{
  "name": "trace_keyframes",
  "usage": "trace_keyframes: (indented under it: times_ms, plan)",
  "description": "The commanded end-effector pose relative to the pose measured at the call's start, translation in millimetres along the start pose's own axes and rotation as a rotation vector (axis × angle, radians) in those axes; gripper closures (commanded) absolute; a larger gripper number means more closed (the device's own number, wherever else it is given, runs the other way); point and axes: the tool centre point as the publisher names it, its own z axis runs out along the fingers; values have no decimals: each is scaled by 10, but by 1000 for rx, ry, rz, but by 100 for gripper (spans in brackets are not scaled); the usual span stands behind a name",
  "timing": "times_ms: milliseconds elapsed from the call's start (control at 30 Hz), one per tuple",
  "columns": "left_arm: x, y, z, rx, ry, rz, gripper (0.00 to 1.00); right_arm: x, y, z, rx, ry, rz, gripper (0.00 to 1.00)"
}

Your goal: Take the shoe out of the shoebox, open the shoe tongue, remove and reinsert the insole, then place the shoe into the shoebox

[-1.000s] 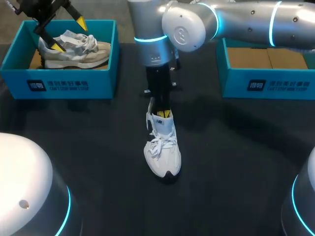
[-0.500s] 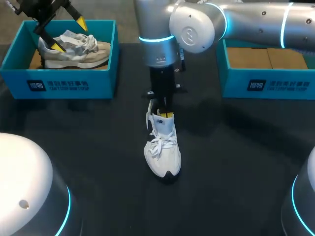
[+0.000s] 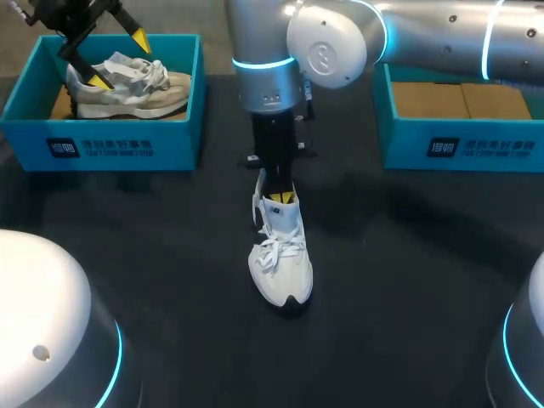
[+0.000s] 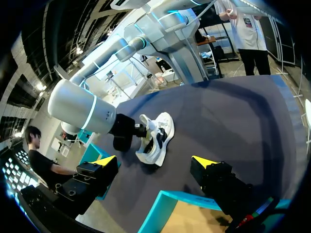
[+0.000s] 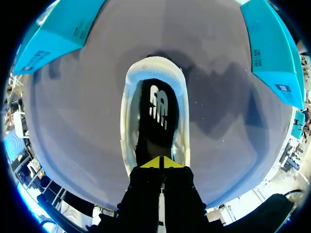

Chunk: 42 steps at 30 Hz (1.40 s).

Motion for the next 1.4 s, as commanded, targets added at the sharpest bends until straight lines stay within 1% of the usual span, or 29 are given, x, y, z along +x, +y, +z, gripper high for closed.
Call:
trace_keyframes:
  times_ms: [33,67,100,133,167,200,233,700,967,1200,1400]
  plan:
    - [0,-8,-4,-2,4,0,0,11,4,23,2,1,1,100]
    - [0,-8,-4,-2,4,0,0,12,7,29,6,4,2,100]
    - [0,-8,-4,-2,4,0,0,13,8,32,7,4,3,89]
    - [0,-8,-4,-2,4,0,0,17,10,37,7,4,3,60]
    - [0,-8,-4,-2,4,0,0,20,11,43,11,4,5,21]
    - [0,-8,-4,-2,4,0,0,24,12,47,12,5,5,2]
    - [0,-8,-4,-2,4,0,0,32,14,51,13,5,6,0]
    - [0,-8,-4,-2,4,0,0,107,47,50,21,-2,19,0]
    - [0,-8,-4,-2,4,0,0,72,59,79,47,-1,76,0]
    - [0,-8,-4,-2,4,0,0,7,-18,22,48,2,110,0]
    - [0,-8,-4,-2,4,0,0,-31,-139,-138,27,18,125,0]
